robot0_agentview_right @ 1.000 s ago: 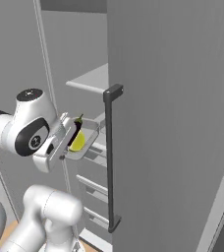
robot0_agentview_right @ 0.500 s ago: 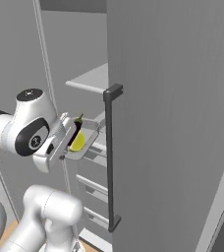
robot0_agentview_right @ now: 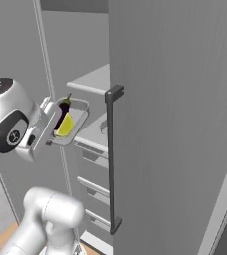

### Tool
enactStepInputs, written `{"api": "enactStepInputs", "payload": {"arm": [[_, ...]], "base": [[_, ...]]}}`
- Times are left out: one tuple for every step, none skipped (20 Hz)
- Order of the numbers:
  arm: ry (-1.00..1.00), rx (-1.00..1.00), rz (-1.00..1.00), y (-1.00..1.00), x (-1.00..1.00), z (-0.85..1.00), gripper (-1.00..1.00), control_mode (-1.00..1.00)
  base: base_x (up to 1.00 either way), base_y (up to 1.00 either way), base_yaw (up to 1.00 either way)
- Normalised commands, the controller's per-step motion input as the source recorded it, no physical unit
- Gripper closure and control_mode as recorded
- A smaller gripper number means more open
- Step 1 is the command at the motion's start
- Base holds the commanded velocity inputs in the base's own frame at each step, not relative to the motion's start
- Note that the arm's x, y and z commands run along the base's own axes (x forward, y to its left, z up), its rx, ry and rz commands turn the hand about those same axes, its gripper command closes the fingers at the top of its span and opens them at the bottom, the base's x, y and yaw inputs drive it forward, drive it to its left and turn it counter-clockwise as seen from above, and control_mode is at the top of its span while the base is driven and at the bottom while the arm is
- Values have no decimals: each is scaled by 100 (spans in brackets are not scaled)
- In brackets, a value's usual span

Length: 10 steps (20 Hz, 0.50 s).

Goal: Take the meat container that has the shrimp and place it on the second highest rack of the freezer. Then take the vegetable container that has the lemon wedge and eggplant and place it on the highest rack of the freezer.

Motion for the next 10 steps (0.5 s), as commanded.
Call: {"api": "enactStepInputs", "payload": {"arm": [[-13, 0, -8, 2, 35, 75, 100, -100], [-11, 0, -11, 0, 50, 71, 100, -100], [-9, 1, -13, 0, 68, 74, 100, -100], [-7, 3, -13, 0, 81, 72, 100, -100], [-7, 1, -17, 0, 74, 69, 100, -100], [-7, 1, -16, 0, 80, 58, 100, -100], [-6, 0, -13, 0, 83, 43, 100, -100], [-7, 0, -11, 0, 84, 40, 100, -100], [-7, 0, -10, 0, 84, 35, 100, -100], [-8, 0, -9, 0, 76, 29, 100, -100]], "base": [[0, 0, 0], [0, 0, 0], [0, 0, 0], [0, 0, 0], [0, 0, 0], [0, 0, 0], [0, 0, 0], [0, 0, 0], [0, 0, 0], [0, 0, 0]]}}
